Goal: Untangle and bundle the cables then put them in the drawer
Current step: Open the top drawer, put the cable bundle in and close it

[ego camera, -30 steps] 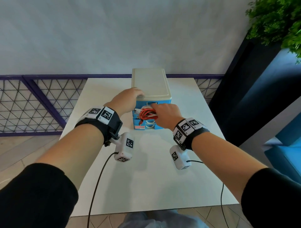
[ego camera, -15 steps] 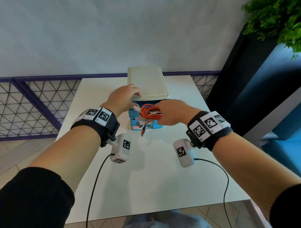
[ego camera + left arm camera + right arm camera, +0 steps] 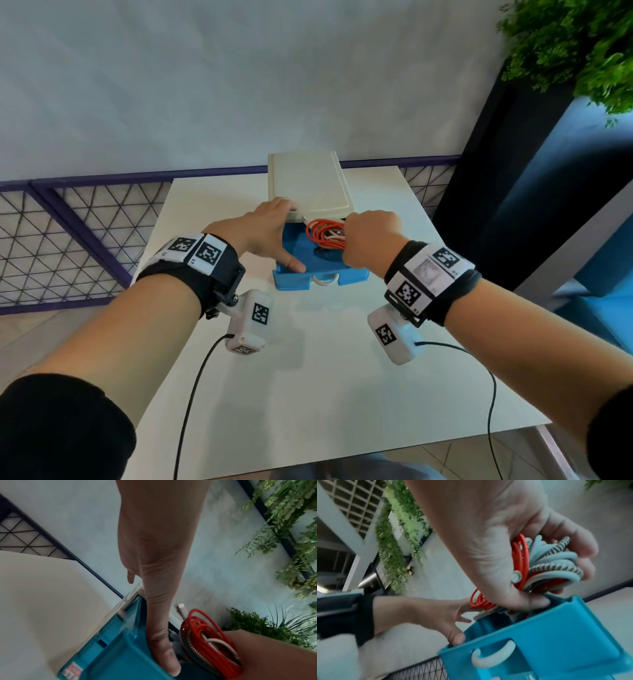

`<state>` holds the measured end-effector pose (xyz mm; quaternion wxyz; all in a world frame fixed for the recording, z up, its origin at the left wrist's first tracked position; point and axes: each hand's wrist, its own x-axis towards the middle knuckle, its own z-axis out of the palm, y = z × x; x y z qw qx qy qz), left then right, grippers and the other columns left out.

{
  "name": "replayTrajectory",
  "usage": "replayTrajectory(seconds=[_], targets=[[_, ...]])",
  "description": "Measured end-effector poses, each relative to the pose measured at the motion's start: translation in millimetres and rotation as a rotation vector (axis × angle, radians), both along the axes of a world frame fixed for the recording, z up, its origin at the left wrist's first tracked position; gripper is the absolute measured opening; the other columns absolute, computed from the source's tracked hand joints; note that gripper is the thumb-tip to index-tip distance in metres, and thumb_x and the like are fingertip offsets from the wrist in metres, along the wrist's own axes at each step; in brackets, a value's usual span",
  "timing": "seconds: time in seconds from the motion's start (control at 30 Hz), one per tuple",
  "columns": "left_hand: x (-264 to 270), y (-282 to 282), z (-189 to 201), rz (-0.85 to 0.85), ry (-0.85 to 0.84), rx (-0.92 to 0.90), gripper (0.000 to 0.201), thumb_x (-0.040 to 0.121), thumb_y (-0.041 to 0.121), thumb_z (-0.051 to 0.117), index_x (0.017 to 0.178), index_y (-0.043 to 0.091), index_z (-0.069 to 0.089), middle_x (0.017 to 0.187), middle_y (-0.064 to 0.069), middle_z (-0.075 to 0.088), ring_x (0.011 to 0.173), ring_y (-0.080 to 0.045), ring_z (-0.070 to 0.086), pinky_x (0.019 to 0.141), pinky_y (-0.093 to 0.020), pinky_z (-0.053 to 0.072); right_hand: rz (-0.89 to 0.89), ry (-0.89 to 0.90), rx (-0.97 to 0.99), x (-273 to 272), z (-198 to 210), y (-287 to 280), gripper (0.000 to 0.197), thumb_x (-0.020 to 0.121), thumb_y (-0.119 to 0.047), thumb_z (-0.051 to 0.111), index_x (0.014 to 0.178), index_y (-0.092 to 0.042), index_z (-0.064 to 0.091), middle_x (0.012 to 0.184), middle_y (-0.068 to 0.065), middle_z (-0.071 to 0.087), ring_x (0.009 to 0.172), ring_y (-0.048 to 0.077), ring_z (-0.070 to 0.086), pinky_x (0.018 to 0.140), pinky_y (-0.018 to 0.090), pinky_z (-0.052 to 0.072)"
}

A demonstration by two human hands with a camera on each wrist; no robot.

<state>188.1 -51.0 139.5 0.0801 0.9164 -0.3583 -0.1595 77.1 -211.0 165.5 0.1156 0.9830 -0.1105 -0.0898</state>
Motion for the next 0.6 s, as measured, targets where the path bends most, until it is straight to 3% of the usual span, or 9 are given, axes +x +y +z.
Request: replayTrajectory(seconds=[0.07,0.17,0.23,0.37,0.5,0.6], targets=[[2,-1,0,0.016,0.016,0.002,0.118,0.04,0.067,0.082,0.135,0.023,0.028,0.136,0.007,0.031,0.124,-0.018,0.031,0.104,-0.044,0.037,0.014,0.044,-0.067,5,-3,7,0.008,0.085,-0.02,0.055,0.091,-0.014,0.055,0.072,-0.003,0.052,0.059,0.014,0.05,0.053,0.023,0.041],[3,-1,7,0.015,0.06,-0.019,0.108,0.05,0.06,0.083,0.138,0.023,0.031,0.134,0.008,0.033,0.123,-0.015,0.032,0.104,-0.04,0.036,0.042,0.141,-0.18,11,-5,20,0.011,0.085,-0.017,0.054,0.094,-0.012,0.059,0.082,-0.001,0.058,0.065,0.017,0.057,0.069,0.026,0.052],[5,0,11,0.015,0.066,-0.029,0.093,0.062,0.06,0.076,0.137,0.023,0.035,0.134,0.006,0.036,0.123,-0.016,0.035,0.103,-0.04,0.036,0.062,0.198,-0.244,16,-5,29,0.011,0.085,-0.018,0.054,0.093,-0.011,0.057,0.085,0.0,0.058,0.063,0.018,0.054,0.064,0.027,0.05],[9,-2,10,0.023,0.039,-0.089,0.052,0.089,0.051,0.051,0.128,0.016,0.048,0.131,-0.005,0.044,0.122,-0.025,0.042,0.102,-0.04,0.035,0.055,0.275,-0.27,29,-11,40,0.024,0.088,-0.024,0.054,0.108,-0.012,0.059,0.1,-0.001,0.064,0.077,0.018,0.06,0.058,0.029,0.05],[6,-7,7,0.0,-0.033,-0.102,0.048,0.088,0.045,0.058,0.123,0.013,0.05,0.125,-0.008,0.045,0.115,-0.026,0.043,0.097,-0.038,0.036,0.021,0.278,-0.219,39,-15,44,0.021,0.09,-0.024,0.049,0.106,-0.015,0.06,0.087,-0.003,0.057,0.062,0.014,0.051,0.043,0.028,0.036],[5,-9,3,-0.017,-0.109,-0.169,0.041,0.084,0.037,0.066,0.115,0.013,0.051,0.118,-0.006,0.047,0.106,-0.023,0.042,0.089,-0.034,0.036,0.025,0.224,-0.114,44,-15,41,0.021,0.094,-0.027,0.047,0.107,-0.016,0.059,0.084,-0.002,0.055,0.069,0.014,0.052,0.057,0.026,0.042]])
